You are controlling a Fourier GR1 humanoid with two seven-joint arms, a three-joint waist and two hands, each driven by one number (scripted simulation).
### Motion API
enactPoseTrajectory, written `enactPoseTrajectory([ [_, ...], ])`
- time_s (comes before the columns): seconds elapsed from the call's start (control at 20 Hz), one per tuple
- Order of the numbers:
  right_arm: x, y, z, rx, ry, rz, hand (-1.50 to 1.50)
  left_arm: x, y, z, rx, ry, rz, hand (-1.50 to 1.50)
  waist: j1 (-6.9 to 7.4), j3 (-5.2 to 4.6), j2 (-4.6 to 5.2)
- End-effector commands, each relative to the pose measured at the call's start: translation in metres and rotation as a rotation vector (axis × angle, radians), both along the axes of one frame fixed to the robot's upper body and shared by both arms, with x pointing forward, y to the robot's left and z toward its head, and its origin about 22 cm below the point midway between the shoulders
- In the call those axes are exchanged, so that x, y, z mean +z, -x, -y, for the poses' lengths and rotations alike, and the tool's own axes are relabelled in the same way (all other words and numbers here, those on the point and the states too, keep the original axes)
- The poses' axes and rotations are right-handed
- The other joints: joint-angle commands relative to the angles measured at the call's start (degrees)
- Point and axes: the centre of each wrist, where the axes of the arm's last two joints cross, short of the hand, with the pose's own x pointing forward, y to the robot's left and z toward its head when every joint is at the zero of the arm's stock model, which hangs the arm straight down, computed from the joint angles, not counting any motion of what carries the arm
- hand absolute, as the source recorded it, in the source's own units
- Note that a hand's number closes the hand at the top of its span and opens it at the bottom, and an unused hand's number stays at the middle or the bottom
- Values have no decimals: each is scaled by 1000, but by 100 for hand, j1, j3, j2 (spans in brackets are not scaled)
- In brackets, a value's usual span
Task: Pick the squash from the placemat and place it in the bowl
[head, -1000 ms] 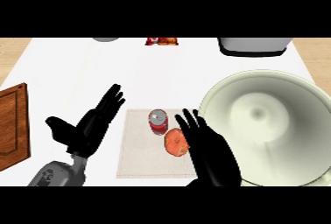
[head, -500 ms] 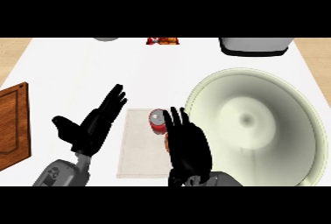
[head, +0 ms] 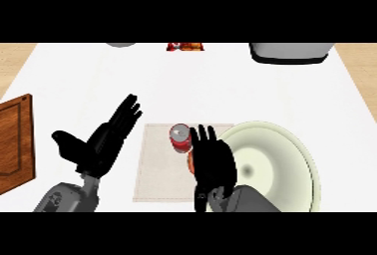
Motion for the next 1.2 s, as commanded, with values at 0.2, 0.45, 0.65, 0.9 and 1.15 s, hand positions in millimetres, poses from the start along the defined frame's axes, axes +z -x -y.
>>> enactPoseTrajectory([
  [0.2,-20,-8,-6,-27,99,-43,-150,20,-5,4,-13,-12,11,0,-8,2,3],
  [0.45,-14,6,-19,-43,97,-21,-150,-11,3,-4,0,11,9,0,2,0,4],
  [0.65,-32,-12,-9,-67,109,-19,-150,-8,15,6,-3,-4,0,0,1,1,4],
  [0.9,-42,-1,-10,-59,97,-19,-150,-10,-11,11,-2,13,-3,0,-28,1,7],
  [1.15,-55,-27,-1,-82,85,-14,-150,-5,10,-1,-6,3,28,0,2,2,4],
])
